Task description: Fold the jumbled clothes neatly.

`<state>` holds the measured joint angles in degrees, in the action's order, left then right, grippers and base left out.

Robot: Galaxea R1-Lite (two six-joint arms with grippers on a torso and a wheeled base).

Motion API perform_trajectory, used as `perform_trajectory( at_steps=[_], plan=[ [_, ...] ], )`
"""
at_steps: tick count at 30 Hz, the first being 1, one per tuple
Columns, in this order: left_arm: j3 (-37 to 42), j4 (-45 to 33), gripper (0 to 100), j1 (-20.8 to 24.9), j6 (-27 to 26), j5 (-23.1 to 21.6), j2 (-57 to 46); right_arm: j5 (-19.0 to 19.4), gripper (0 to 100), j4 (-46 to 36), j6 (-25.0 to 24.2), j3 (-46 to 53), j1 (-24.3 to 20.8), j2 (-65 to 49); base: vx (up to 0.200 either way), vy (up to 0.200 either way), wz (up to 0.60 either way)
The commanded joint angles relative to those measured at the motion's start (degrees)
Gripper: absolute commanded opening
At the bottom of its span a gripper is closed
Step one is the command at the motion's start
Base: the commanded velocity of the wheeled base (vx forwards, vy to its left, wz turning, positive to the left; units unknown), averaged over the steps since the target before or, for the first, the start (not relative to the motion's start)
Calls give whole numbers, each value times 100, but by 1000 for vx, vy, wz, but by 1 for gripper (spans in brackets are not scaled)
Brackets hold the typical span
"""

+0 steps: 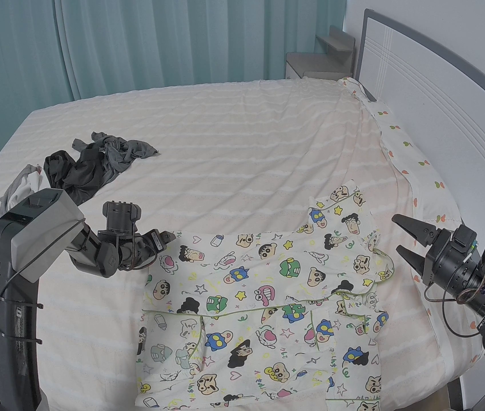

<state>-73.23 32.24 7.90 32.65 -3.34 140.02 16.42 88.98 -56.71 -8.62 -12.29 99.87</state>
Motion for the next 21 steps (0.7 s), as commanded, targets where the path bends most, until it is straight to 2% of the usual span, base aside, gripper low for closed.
perform_trajectory(
  at_steps=[1,10,11,21],
  plan=[
    [-95,19,100,36,5,-18,-28,1,100,67,2,1,-2,24,0,0,0],
    [-341,19,100,168,22,-9,333,1,100,67,2,1,-2,112,0,0,0],
    [-341,19,0,177,31,-9,333,1,100,67,2,1,-2,112,0,0,0],
    [-95,28,0,142,22,44,139,1,100,67,2,1,-2,218,0,0,0]
  ],
)
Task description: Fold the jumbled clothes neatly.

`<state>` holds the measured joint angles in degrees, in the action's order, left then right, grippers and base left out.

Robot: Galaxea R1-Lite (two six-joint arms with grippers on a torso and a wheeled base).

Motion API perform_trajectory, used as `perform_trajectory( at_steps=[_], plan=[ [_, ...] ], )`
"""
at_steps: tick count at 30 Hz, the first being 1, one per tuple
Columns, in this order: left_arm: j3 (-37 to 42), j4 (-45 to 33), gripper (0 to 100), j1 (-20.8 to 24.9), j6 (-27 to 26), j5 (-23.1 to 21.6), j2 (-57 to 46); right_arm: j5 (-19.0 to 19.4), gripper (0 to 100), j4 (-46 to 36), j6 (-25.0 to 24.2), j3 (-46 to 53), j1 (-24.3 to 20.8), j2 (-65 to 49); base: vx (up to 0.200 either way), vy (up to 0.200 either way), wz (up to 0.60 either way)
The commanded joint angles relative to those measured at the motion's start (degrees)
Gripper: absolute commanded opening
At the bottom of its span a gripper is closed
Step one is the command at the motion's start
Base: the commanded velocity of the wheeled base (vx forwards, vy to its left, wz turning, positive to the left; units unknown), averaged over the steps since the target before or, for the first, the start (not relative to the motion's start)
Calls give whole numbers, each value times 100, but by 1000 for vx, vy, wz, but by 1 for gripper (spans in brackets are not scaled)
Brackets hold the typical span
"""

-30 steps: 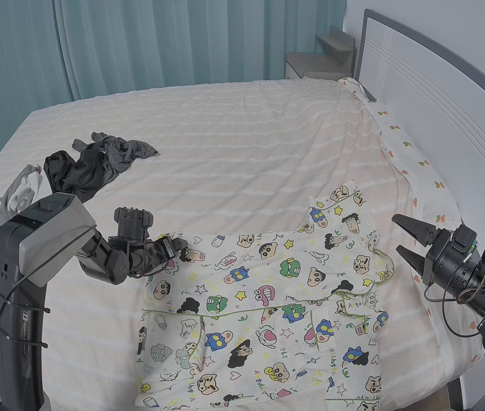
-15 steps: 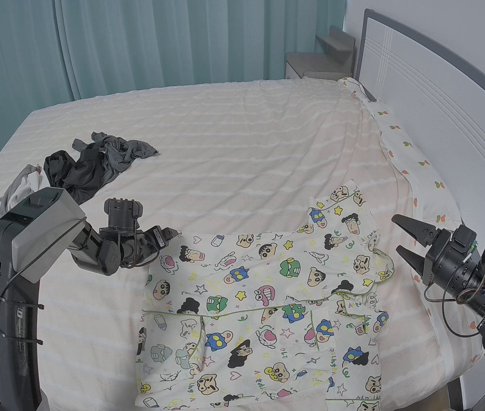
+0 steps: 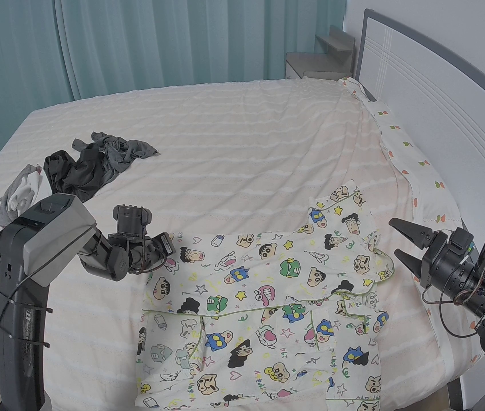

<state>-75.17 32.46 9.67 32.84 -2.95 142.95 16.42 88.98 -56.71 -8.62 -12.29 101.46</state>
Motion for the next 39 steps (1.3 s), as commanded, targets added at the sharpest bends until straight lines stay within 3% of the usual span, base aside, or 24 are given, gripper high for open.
perform_trajectory(
  at_steps=[1,14,32,39],
  plan=[
    [134,6,0,-53,3,5,-215,1,100,67,2,-8,-2,58,0,0,0],
    [266,6,0,-316,-6,31,-557,1,100,67,2,1,-10,32,0,0,0],
    [-42,181,0,-1081,-32,23,-522,1,100,67,-7,1,-10,49,0,0,0],
    [-95,155,0,-1134,-6,14,-522,1,100,67,2,1,-2,58,0,0,0]
  ],
)
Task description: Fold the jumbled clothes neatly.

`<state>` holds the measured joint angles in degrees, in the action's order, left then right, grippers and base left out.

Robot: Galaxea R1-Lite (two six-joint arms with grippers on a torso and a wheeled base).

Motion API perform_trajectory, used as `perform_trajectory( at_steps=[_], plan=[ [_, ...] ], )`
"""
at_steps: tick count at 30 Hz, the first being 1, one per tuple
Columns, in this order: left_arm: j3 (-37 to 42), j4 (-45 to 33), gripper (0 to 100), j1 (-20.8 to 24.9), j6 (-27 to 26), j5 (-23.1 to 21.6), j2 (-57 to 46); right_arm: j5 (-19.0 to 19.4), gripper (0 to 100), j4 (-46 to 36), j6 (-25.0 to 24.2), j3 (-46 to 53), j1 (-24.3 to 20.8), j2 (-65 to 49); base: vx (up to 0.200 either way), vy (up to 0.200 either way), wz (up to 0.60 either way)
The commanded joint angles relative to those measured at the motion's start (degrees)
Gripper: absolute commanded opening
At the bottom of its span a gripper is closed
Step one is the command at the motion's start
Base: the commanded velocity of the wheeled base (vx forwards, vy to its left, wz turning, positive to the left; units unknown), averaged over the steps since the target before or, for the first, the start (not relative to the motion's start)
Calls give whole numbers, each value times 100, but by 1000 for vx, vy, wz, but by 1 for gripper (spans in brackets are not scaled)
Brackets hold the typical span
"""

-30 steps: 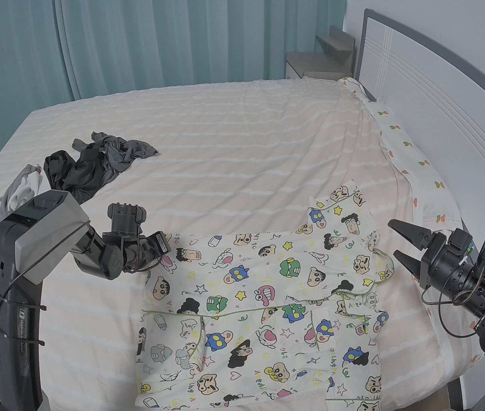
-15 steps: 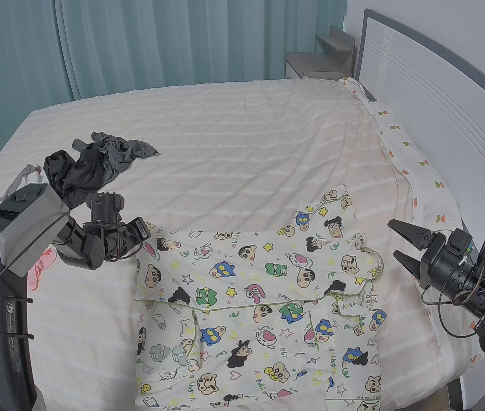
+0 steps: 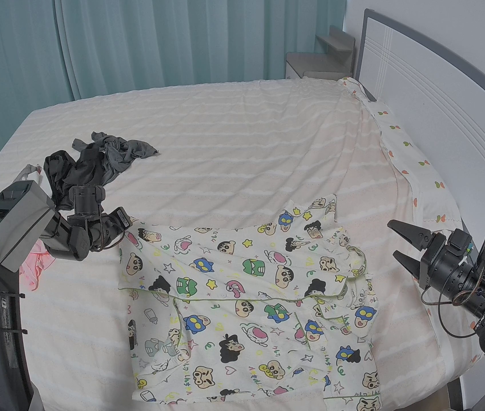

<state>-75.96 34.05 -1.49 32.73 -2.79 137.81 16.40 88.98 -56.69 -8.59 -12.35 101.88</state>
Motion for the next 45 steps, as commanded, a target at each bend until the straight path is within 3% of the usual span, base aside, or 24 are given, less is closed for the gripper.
perform_trajectory(
  at_steps=[1,2,11,14,18,24,27,29,32,36,45],
  plan=[
    [-15,-3,0,-1,5,-2,-9,4,100,67,0,-2,-4,16,0,0,0],
    [-15,-12,100,8,5,-2,-9,4,100,67,0,-2,-4,16,0,0,0],
    [46,-21,100,-18,14,226,-123,4,100,67,-9,-2,4,8,0,0,0],
    [679,-56,100,96,278,42,-905,13,100,67,-9,-2,4,8,0,0,0],
    [1751,-232,100,685,515,-670,-1934,13,100,67,-9,-2,4,-1,0,0,0],
    [2876,-522,100,1907,471,-670,-2505,13,100,67,-18,-2,13,8,0,0,0],
    [3228,-522,100,2469,462,-433,-2417,13,100,67,-18,-2,13,-10,0,0,0],
    [3254,-522,100,2513,462,-398,-2382,13,100,67,-18,-2,13,-19,0,0,0],
    [3474,-522,100,2908,401,130,-1899,13,100,67,-18,-2,13,-63,0,0,0],
    [3641,-496,100,2961,40,604,-1617,21,100,67,-18,-2,13,-54,0,0,0],
    [3720,-689,100,3199,-100,824,-1626,21,100,67,-18,-2,4,-54,0,0,0]
  ],
)
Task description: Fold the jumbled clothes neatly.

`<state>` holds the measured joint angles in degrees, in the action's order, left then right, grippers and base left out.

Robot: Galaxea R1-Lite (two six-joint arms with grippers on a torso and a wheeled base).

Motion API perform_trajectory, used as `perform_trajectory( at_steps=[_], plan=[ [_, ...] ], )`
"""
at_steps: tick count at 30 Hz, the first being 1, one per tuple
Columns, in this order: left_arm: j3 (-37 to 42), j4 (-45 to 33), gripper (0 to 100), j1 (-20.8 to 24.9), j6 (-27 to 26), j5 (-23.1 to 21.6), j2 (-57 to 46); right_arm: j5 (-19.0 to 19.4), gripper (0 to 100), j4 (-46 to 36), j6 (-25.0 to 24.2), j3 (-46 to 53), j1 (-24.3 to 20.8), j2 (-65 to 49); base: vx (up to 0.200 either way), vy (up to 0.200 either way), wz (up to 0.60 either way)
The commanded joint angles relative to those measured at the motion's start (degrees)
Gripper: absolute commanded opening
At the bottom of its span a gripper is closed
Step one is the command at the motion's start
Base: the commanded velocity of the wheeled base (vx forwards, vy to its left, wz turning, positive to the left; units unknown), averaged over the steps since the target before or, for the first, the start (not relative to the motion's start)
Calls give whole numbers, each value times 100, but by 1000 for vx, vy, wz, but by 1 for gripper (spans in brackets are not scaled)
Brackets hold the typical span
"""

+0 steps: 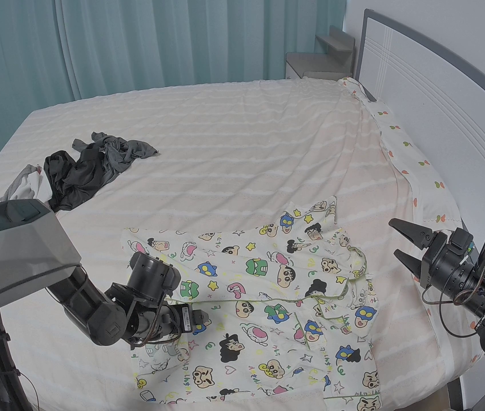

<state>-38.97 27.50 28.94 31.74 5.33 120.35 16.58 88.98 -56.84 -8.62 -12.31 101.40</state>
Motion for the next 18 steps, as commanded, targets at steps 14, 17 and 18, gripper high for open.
perform_trajectory(
  at_steps=[14,17,18],
  plan=[
    [-40,-52,100,393,-125,355,384,3,100,67,-2,1,1,-6,0,0,0],
    [-14,-52,0,393,-177,364,428,3,100,67,-2,1,1,-15,0,0,0],
    [-5,-61,0,393,-186,373,428,3,100,67,-2,1,1,-6,0,0,0]
  ],
)
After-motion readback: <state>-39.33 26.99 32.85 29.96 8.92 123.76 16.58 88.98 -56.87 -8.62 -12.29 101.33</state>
